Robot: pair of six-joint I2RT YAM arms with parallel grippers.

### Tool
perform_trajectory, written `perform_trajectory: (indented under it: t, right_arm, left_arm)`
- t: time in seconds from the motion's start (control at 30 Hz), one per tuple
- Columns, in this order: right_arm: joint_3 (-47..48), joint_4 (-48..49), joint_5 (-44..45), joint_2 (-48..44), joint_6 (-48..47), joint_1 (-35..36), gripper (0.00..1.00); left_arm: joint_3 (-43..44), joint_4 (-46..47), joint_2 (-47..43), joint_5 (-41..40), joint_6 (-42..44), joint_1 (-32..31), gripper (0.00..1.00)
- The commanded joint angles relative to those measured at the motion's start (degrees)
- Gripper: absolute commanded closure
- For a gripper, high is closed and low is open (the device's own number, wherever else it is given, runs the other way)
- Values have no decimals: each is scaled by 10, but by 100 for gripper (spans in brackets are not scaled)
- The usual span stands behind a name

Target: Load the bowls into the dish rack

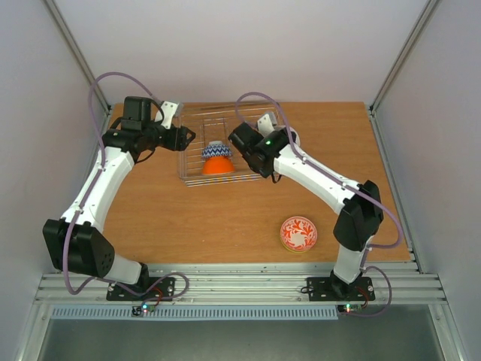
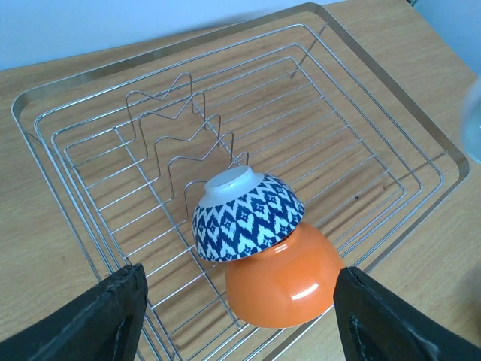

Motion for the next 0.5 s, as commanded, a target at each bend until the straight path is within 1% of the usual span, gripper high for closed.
perform_trajectory:
  t: [0.0, 0.03, 0.1, 0.23, 0.3, 0.37, 0.4, 0.43, 0.47]
  right_arm:
    - [-26, 327, 49, 20, -292, -33, 99]
    - [-40, 405, 50, 29, -381, -37, 99]
    - [-63, 572, 56, 57, -522, -46, 99]
    - [-88, 975, 39, 136, -842, -55, 99]
    - [-66, 1200, 21, 201, -1044, -57, 99]
    - [-10, 1420, -5, 280, -1237, -60, 99]
    - [23, 1464, -11, 315, -1300, -63, 99]
    - [42, 1466, -11, 335, -1319, -66, 99]
    - [48, 1450, -7, 342, -1291, -68, 99]
  left_arm:
    - [2, 7, -18, 9, -3, 0, 31]
    - [2, 8, -19, 9, -3, 0, 31]
    - [1, 7, -21, 8, -4, 0, 30]
    - [1, 9, -22, 7, -3, 0, 30]
    - [1, 10, -21, 7, -2, 0, 30]
    - [0, 10, -20, 6, -1, 0, 30]
    - [-1, 10, -20, 6, -1, 0, 30]
    - [-1, 10, -18, 7, -1, 0, 31]
    - [-1, 10, -18, 7, -1, 0, 31]
